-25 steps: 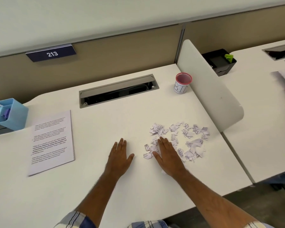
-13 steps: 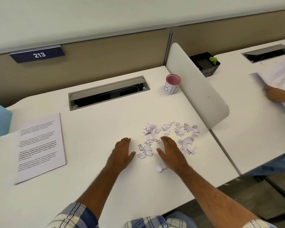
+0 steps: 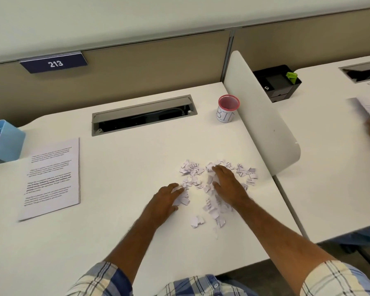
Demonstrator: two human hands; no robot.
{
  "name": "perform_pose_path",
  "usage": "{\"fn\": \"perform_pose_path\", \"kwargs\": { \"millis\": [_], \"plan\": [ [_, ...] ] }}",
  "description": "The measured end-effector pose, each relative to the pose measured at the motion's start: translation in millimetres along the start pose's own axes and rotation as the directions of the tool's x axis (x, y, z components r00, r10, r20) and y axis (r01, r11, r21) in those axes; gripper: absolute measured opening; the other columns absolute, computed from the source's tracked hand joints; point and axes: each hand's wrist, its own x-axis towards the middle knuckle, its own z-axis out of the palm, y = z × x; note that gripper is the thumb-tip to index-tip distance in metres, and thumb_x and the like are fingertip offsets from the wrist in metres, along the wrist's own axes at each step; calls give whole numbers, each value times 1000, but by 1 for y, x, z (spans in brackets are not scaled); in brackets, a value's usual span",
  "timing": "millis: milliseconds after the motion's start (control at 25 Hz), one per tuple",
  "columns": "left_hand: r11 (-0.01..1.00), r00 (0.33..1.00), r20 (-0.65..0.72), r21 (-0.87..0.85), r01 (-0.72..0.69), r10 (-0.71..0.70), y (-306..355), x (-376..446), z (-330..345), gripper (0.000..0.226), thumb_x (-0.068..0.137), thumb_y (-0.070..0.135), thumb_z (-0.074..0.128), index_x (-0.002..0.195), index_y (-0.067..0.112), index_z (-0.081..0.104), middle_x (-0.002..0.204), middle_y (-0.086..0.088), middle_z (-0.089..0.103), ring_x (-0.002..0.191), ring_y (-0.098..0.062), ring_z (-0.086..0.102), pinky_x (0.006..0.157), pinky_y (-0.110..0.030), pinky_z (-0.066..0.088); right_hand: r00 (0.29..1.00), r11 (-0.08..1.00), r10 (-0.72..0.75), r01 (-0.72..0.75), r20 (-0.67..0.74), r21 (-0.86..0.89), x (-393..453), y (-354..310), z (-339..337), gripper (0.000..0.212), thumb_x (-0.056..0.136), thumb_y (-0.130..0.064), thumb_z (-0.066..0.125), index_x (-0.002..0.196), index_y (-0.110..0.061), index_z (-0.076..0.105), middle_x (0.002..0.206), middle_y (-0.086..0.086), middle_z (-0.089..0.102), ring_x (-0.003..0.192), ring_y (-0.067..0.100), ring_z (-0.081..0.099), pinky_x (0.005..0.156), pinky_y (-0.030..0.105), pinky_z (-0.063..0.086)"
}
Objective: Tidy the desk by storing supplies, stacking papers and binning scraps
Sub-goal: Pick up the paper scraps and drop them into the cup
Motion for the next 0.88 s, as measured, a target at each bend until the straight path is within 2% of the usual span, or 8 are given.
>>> {"fn": "perform_pose_path", "kwargs": {
  "millis": [120,200,360,440,520,600,720,880],
  "plan": [
    [999,999,-31,-27,40,-41,7,-1,6,63,90,16,72,149,26,51,159,1,40,139,-23,44,112,-35,43,995,996,-84,85,61,-10,20,12,-3,61,96,-8,61,154,-18,42,163,3,34,152,20,26,121,32,25],
    [996,995,-64,-46,78,-80,10,-1,9,52,89,14,73,138,27,62,151,0,50,132,-25,51,105,-38,50,982,988,-142,149,123,-44,27,17,-3,56,94,-4,61,147,-18,52,159,2,40,149,22,32,119,36,32],
    [990,982,-134,-67,125,-133,19,3,7,33,86,9,74,116,25,73,123,1,62,105,-23,61,84,-35,56,951,938,-309,310,28,-154,34,25,-3,29,85,-1,65,108,-16,73,121,-1,66,109,23,59,87,39,55],
    [990,981,-138,-61,128,-136,23,5,3,25,89,10,71,107,27,76,112,3,64,96,-21,61,80,-33,53,928,907,-373,366,9,-206,37,32,-2,20,86,-7,62,99,-19,70,105,-4,66,95,20,61,75,37,55],
    [990,983,-132,-65,122,-130,23,8,-1,20,88,11,69,95,28,77,103,4,64,90,-21,62,76,-30,50,917,892,-399,389,1,-230,43,38,0,17,88,-10,60,98,-20,69,100,-3,66,89,20,62,73,35,54],
    [986,981,-117,-74,146,-154,23,12,-5,17,83,8,68,89,22,75,98,1,65,88,-25,65,74,-32,50,924,902,-382,376,18,-213,50,38,-1,18,87,-9,58,96,-19,70,95,-1,67,86,22,63,72,36,54],
    [964,964,-89,-112,241,-251,23,18,-9,20,80,23,59,90,11,72,94,-7,66,88,-30,65,72,-36,50,949,933,-299,313,101,-179,58,33,-3,21,84,-2,60,95,-16,70,93,5,67,86,29,65,74,39,52],
    [916,922,-54,-151,371,-383,26,30,-23,15,86,19,63,95,10,72,98,-6,70,94,-26,64,74,-32,44,989,990,-126,121,71,76,60,24,-14,19,86,0,64,94,-14,74,92,-2,69,87,15,64,75,17,42]
  ]
}}
